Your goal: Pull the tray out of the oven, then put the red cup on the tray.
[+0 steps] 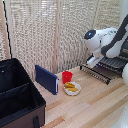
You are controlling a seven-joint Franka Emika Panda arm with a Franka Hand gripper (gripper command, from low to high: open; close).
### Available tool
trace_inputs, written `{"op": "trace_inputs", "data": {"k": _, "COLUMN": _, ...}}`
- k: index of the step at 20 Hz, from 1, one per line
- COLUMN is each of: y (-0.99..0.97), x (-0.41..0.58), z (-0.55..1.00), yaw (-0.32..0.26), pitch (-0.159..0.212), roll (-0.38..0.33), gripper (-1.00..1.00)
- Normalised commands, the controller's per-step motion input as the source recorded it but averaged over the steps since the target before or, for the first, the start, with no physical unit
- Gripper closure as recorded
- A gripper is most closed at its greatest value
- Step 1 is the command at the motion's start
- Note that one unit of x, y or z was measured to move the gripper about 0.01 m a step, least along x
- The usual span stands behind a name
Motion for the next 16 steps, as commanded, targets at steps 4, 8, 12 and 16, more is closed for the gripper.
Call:
{"op": "trace_inputs", "data": {"k": 4, "y": 0.14, "x": 0.193, "z": 0.28, "yaw": -0.230, "pitch": 0.000, "roll": 0.186, "gripper": -1.00}}
{"op": "trace_inputs", "data": {"k": 8, "y": 0.16, "x": 0.241, "z": 0.22, "yaw": -0.211, "pitch": 0.000, "roll": 0.228, "gripper": -1.00}}
{"op": "trace_inputs", "data": {"k": 12, "y": 0.17, "x": 0.261, "z": 0.20, "yaw": -0.204, "pitch": 0.000, "roll": 0.236, "gripper": -1.00}}
{"op": "trace_inputs", "data": {"k": 16, "y": 0.17, "x": 0.256, "z": 0.21, "yaw": -0.205, "pitch": 0.000, "roll": 0.233, "gripper": -1.00}}
